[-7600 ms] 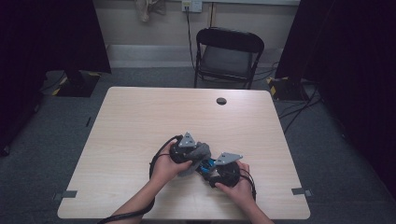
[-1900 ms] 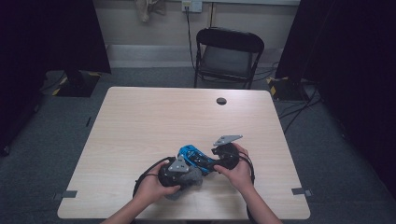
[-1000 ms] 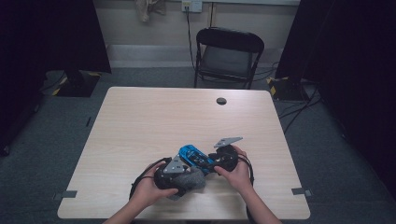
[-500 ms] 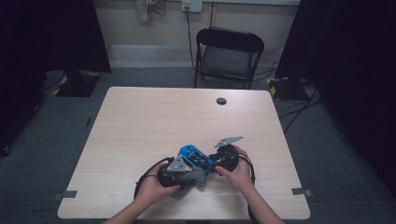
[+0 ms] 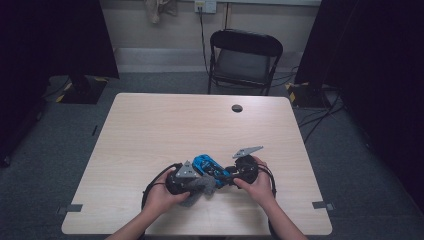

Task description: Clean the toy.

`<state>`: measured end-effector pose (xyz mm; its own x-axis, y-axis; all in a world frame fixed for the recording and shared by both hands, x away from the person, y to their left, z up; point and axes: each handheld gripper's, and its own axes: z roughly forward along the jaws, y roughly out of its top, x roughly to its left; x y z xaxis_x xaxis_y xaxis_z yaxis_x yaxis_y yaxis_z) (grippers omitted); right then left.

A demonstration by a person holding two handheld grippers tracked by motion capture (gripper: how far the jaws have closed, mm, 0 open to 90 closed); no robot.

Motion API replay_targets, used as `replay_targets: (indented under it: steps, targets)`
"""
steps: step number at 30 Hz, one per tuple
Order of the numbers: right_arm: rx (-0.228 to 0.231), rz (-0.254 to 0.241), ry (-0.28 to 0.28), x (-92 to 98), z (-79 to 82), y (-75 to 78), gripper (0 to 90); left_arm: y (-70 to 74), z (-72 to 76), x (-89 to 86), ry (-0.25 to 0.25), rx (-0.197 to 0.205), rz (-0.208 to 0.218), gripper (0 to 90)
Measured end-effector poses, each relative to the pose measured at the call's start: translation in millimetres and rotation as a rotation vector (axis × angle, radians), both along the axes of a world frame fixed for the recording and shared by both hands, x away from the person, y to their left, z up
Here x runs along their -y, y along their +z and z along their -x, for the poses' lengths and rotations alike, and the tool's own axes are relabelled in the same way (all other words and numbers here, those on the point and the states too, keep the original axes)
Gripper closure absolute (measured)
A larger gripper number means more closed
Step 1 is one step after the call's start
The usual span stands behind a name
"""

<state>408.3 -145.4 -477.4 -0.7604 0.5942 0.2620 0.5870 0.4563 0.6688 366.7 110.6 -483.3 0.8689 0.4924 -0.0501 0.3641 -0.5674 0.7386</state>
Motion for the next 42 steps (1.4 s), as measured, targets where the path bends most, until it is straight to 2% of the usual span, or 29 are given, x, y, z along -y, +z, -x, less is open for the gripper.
replay_targets:
  steps: [13,14,15,16,18,21,27,29,30,33,35,36,38,41,42]
  targets:
    - [0.008,-0.004,-0.002,3.6,2.6,0.0,47.9,2.0,-17.4,-23.4,0.097,0.002,-0.014,68.2]
    - [0.007,-0.003,-0.001,4.2,2.5,0.4,51.3,2.0,-20.9,-28.0,0.118,0.004,-0.016,68.2]
    - [0.029,-0.014,-0.02,6.7,2.9,2.0,56.2,1.8,-22.7,-30.2,0.13,-0.001,-0.009,68.2]
    - [0.02,-0.009,-0.016,7.7,2.0,2.4,56.1,1.6,-24.3,-32.0,0.136,-0.004,-0.007,68.2]
    - [0.031,-0.012,-0.012,7.2,2.4,1.8,56.0,1.4,-27.0,-35.2,0.147,-0.012,-0.001,68.2]
    - [0.035,-0.009,-0.017,5.8,2.1,1.9,56.0,3.1,-27.3,-36.2,0.153,0.007,-0.02,68.2]
    - [0.03,-0.016,-0.022,5.6,1.6,1.5,56.0,3.6,-28.0,-42.2,0.175,0.0,-0.013,68.1]
    - [0.029,-0.016,-0.024,5.4,1.6,1.6,56.0,2.7,-26.9,-43.0,0.171,0.001,-0.02,68.1]
    - [0.029,-0.014,-0.024,5.1,1.5,1.9,56.0,3.6,-26.1,-42.1,0.168,0.013,-0.041,68.1]
    - [0.027,-0.013,-0.026,4.5,1.4,2.1,55.9,4.2,-27.3,-42.4,0.174,0.019,-0.045,68.1]
    - [0.029,-0.011,-0.027,4.0,1.3,2.3,55.9,2.9,-30.6,-46.9,0.189,0.004,-0.029,68.1]
    - [0.031,-0.013,-0.028,3.9,1.4,2.1,55.9,1.9,-33.2,-52.3,0.212,-0.004,-0.01,68.1]
    - [0.037,-0.011,-0.028,4.0,1.9,2.0,55.9,3.7,-35.3,-57.4,0.229,0.01,-0.03,68.1]
    - [0.033,-0.014,-0.027,4.3,1.7,1.9,55.9,4.6,-38.1,-63.2,0.249,0.014,-0.029,67.9]
    - [0.034,-0.01,-0.024,3.9,1.4,2.2,55.8,1.9,-41.4,-70.2,0.263,-0.008,-0.004,67.9]
